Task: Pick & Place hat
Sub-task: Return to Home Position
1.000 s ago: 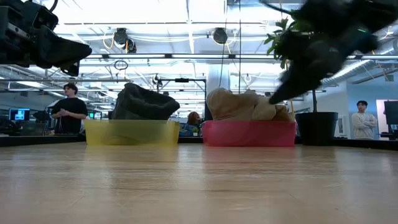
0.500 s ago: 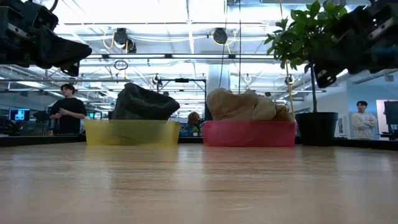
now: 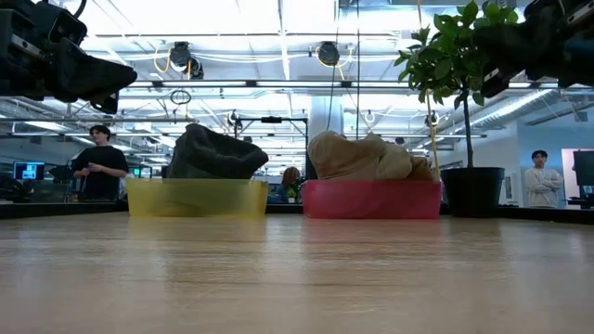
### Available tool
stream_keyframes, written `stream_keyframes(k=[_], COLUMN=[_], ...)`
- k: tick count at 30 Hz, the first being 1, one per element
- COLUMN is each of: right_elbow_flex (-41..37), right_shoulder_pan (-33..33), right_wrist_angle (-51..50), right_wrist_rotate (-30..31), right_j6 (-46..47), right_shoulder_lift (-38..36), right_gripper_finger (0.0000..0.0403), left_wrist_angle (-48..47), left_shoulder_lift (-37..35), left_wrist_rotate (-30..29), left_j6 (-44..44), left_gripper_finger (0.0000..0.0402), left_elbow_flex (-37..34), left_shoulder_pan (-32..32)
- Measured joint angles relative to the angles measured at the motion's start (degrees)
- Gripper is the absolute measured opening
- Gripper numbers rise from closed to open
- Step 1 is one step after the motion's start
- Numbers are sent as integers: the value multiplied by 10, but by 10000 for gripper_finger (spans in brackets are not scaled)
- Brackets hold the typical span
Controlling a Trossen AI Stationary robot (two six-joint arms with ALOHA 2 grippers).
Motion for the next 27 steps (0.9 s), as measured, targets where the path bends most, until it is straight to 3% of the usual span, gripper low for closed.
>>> stream_keyframes(k=[6, 15, 27], right_elbow_flex=[0, -1, -1], right_shoulder_pan=[0, 0, 0], right_wrist_angle=[-17, -180, -178], right_wrist_rotate=[28, 36, 73], right_j6=[28, 48, -30], right_shoulder_lift=[-49, -73, -71], right_gripper_finger=[0, 0, 0], left_wrist_angle=[0, 0, 0], left_shoulder_lift=[0, 0, 0], left_wrist_rotate=[0, 0, 0], left_j6=[0, 0, 0], left_gripper_finger=[37, 37, 37], left_elbow_flex=[0, 0, 0], left_shoulder_pan=[0, 0, 0])
